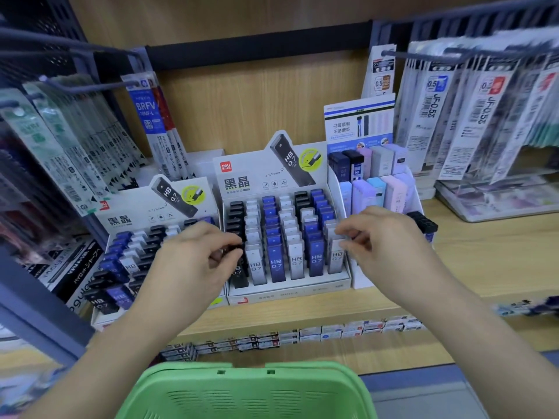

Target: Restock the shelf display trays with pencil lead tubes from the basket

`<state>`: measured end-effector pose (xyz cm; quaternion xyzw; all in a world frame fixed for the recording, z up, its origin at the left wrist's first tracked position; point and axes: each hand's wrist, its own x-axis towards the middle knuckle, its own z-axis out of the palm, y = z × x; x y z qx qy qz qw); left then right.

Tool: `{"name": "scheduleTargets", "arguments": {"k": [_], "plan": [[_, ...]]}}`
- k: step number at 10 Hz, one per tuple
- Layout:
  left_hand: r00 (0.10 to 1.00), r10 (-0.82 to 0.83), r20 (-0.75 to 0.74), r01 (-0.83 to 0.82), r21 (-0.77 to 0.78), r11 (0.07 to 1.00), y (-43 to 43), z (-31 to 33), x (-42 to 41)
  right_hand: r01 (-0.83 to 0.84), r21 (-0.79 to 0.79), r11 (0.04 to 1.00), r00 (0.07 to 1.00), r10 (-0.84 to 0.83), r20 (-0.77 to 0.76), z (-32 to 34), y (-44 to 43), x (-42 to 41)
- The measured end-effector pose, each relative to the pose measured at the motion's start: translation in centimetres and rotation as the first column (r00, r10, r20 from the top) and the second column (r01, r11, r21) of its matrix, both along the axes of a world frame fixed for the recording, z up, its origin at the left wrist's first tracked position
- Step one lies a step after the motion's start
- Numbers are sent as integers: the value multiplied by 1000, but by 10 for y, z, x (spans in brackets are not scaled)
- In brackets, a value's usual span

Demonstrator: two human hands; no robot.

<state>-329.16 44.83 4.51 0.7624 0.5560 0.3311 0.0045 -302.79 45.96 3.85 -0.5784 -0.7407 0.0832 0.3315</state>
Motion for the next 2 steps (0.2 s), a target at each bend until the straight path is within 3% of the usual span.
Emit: {"name": "scheduleTargets", "arguments": {"k": [2], "plan": [[997,59,57,-55,-62,997,-5,3,3,-14,-32,999,998,12,-60,1,-7,5]]}}
